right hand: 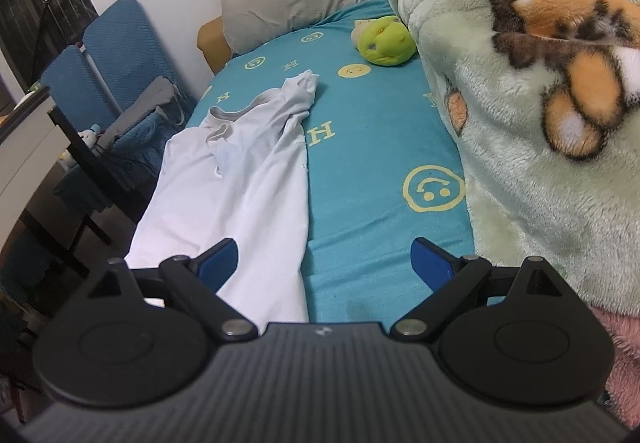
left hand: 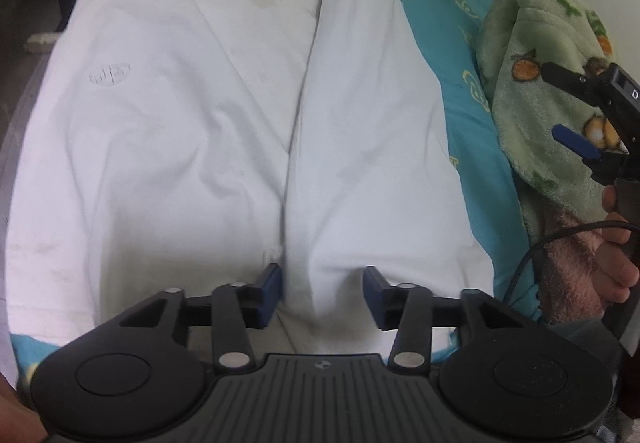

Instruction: Fold clothes

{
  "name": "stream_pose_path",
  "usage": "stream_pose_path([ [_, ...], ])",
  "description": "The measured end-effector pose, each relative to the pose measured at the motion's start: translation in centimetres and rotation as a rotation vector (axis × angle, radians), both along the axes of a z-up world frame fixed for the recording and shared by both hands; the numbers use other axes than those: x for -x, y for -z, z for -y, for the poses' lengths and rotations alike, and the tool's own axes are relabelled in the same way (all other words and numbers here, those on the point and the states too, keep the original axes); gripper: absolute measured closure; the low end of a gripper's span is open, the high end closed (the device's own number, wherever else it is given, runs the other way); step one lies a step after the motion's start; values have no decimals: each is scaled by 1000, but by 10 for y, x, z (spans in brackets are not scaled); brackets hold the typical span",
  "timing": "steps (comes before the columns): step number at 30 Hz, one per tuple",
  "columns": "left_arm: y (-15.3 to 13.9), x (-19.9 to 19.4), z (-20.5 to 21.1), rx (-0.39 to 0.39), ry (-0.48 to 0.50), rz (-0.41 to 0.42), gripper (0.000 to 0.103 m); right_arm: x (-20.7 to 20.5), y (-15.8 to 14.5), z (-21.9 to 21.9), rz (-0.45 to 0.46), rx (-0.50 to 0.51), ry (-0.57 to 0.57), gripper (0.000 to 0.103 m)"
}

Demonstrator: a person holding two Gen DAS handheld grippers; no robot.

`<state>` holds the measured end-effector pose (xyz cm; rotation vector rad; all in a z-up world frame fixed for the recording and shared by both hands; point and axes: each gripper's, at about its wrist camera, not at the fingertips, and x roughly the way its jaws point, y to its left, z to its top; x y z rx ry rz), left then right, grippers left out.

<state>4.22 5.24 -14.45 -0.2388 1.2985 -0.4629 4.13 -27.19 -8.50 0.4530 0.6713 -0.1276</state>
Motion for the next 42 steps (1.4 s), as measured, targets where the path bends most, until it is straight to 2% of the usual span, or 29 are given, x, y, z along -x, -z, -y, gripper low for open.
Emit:
stream_pose_path([
  [5, -1, 6, 4, -27, 48, 10, 52, -2, 1, 2, -2, -20, -1, 8],
  [10, -2, 20, 23, -113, 161, 55, 54, -2, 1, 2, 3, -44, -9, 8],
  [11, -2, 23, 25, -127, 178, 48, 59, -1, 1, 2, 5, -46, -11, 8],
  [12, 0, 25, 27, -135, 198, 28, 79, -1, 1, 2, 7, -48, -13, 8],
  [14, -3, 27, 25, -137, 218, 17, 100, 0, 0, 1, 11, -50, -14, 8],
  [17, -10, 29, 16, -131, 234, 20, 101, 2, -3, 0, 23, -46, -16, 8],
  [21, -30, 28, 2, -105, 201, 6, 102, 5, -5, -1, 31, -36, -19, 8],
  [25, -35, 29, -15, -171, 156, -17, 102, 6, -7, 1, 39, -39, -13, 8],
  [28, -23, 25, -19, -217, 115, -34, 102, 6, -8, 0, 41, -34, -14, 8],
  [31, -27, 27, -20, -230, 119, 6, 100, 7, -8, -2, 42, -20, -19, 8],
  [32, -32, 28, -20, -229, 118, 34, 96, 8, -8, -3, 45, -14, -21, 8],
  [33, -38, 28, -19, -225, 112, 65, 83, 8, -10, -5, 50, -5, -25, 8],
  [36, -55, 27, -15, -196, 72, 173, 54, 12, -16, -8, 80, 19, -37, 8],
  [37, -59, 25, -8, -183, 53, 213, 51, 15, -20, -10, 100, 25, -45, 8],
  [39, -72, 19, 6, -173, 21, 300, 34, 20, -27, -13, 140, 37, -60, 8],
  [42, -92, 11, 20, -182, -1, 420, 14, 30, -36, -20, 204, 72, -93, 8],
])
